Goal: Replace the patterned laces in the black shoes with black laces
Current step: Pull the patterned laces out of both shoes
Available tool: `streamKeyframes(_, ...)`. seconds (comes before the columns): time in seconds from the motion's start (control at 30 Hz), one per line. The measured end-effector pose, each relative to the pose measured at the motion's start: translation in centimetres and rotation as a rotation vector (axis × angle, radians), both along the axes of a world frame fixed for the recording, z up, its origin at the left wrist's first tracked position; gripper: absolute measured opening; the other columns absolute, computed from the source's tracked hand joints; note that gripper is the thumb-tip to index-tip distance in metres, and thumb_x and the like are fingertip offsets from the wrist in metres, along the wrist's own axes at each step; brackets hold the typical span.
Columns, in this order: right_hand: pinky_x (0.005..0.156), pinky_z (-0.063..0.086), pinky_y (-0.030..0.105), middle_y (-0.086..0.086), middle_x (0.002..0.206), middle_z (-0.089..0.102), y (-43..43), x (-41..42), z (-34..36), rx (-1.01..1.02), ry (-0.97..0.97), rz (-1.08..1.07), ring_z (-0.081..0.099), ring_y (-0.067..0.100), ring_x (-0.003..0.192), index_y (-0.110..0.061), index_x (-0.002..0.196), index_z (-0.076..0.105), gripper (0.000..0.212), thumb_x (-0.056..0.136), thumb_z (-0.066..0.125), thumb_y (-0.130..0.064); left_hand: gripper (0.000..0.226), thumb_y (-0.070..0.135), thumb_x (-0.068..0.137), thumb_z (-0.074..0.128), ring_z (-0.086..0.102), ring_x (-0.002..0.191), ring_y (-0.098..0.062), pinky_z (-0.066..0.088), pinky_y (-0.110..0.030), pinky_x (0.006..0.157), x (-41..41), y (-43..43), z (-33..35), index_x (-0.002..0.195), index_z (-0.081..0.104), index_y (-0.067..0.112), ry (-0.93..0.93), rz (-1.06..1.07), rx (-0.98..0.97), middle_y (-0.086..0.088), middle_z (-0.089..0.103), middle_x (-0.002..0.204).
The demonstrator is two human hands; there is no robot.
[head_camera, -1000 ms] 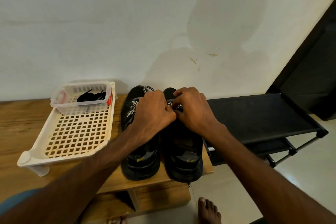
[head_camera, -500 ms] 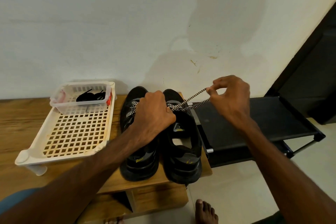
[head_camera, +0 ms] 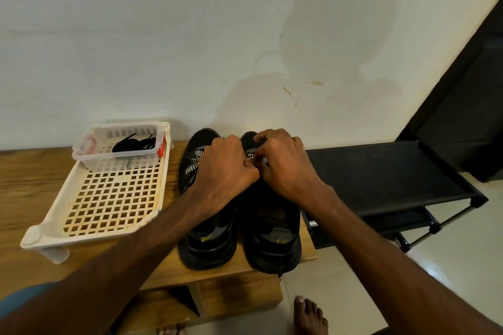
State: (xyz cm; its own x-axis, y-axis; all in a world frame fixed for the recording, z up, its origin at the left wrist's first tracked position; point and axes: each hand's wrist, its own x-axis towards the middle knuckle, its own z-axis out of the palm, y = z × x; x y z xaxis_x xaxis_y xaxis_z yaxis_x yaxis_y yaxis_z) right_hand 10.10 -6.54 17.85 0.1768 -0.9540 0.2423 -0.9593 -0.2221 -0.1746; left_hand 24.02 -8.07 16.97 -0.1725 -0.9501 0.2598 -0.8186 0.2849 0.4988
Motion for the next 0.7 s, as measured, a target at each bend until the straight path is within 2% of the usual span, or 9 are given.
streamKeyframes(0.17, 0.103, 0.032, 0.037, -0.004, 0.133, 0.057, 0.1, -2.0, 1.5, -0.05, -0.004, -0.056, 0.044, 0.016, 0.13, -0.021, 0.094, 0.079, 0.008, 0.089, 0.074, -0.022, 0.017, 0.025, 0.084, 0.068, 0.06, 0.057, -0.013, 0.061, -0.039, 0.062, -0.3, 0.1, 0.1, 0.082, 0.072, 0.009, -0.028, 0.012, -0.005, -0.001, 0.063, 0.066)
streamKeyframes(0.23, 0.102, 0.034, 0.037, -0.004, 0.127, 0.058, 0.3, -3.6, 2.4, -0.15, -0.127, -0.125, 0.048, 0.015, 0.124, -0.02, 0.092, 0.077, 0.003, 0.09, 0.074, -0.02, 0.017, 0.025, 0.083, 0.068, 0.059, 0.056, -0.013, 0.061, -0.039, 0.062, -0.2, 0.1, 0.3, 0.082, 0.072, 0.008, -0.031, 0.023, -0.004, -0.001, 0.064, 0.068)
streamKeyframes(0.33, 0.098, 0.049, 0.039, -0.003, 0.112, 0.061, 0.7, -5.9, 3.5, -0.369, -0.465, -0.271, 0.057, 0.014, 0.108, -0.022, 0.094, 0.066, 0.005, 0.096, 0.068, -0.018, 0.017, 0.024, 0.085, 0.068, 0.058, 0.056, -0.01, 0.061, -0.036, 0.062, 0.0, 0.0, 0.3, 0.083, 0.073, 0.008, -0.051, 0.034, 0.021, -0.001, 0.065, 0.069)
streamKeyframes(0.4, 0.097, 0.053, 0.04, -0.001, 0.108, 0.068, 0.6, -7.4, 3.7, -0.392, -0.57, -0.376, 0.062, 0.014, 0.103, -0.017, 0.1, 0.07, 0.005, 0.099, 0.065, -0.021, 0.018, 0.024, 0.086, 0.068, 0.058, 0.055, -0.01, 0.061, -0.035, 0.063, 0.1, 0.0, 0.3, 0.08, 0.073, 0.008, -0.054, 0.036, 0.022, 0.0, 0.065, 0.067)
streamKeyframes(0.47, 0.094, 0.053, 0.034, 0.001, 0.108, 0.074, 0.3, -8.3, 3.1, -0.256, -0.541, -0.403, 0.066, 0.014, 0.101, -0.016, 0.099, 0.074, 0.009, 0.098, 0.067, -0.022, 0.02, 0.026, 0.088, 0.068, 0.062, 0.058, -0.012, 0.061, -0.033, 0.065, 0.1, 0.2, 0.3, 0.08, 0.075, 0.009, -0.057, 0.026, 0.024, 0.0, 0.066, 0.066)
streamKeyframes(0.53, 0.084, 0.05, 0.028, -0.001, 0.105, 0.075, 0.0, -8.3, 1.8, -0.14, -0.493, -0.388, 0.065, 0.011, 0.096, -0.018, 0.095, 0.075, 0.008, 0.096, 0.071, -0.025, 0.02, 0.027, 0.09, 0.068, 0.065, 0.062, -0.013, 0.06, -0.028, 0.066, -0.1, 0.3, 0.3, 0.084, 0.077, 0.011, -0.07, 0.015, 0.027, 0.0, 0.068, 0.067)
streamKeyframes(0.6, 0.076, 0.043, 0.025, -0.001, 0.103, 0.075, -0.2, -7.7, 0.8, -0.122, -0.455, -0.377, 0.064, 0.01, 0.091, -0.019, 0.095, 0.076, 0.011, 0.094, 0.074, -0.03, 0.02, 0.028, 0.091, 0.067, 0.066, 0.063, -0.013, 0.059, -0.027, 0.065, -0.4, 0.4, 0.2, 0.085, 0.077, 0.012, -0.091, 0.008, 0.022, 0.0, 0.068, 0.068)
streamKeyframes(0.7, 0.069, 0.041, 0.023, 0.003, 0.107, 0.071, -0.4, -6.3, 0.8, -0.109, -0.412, -0.338, 0.06, 0.009, 0.087, -0.016, 0.109, 0.073, 0.029, 0.091, 0.076, -0.038, 0.02, 0.029, 0.09, 0.068, 0.066, 0.063, -0.013, 0.061, -0.031, 0.068, -0.5, 0.4, 0.3, 0.082, 0.077, 0.013, -0.112, 0.0, 0.016, 0.001, 0.068, 0.067)
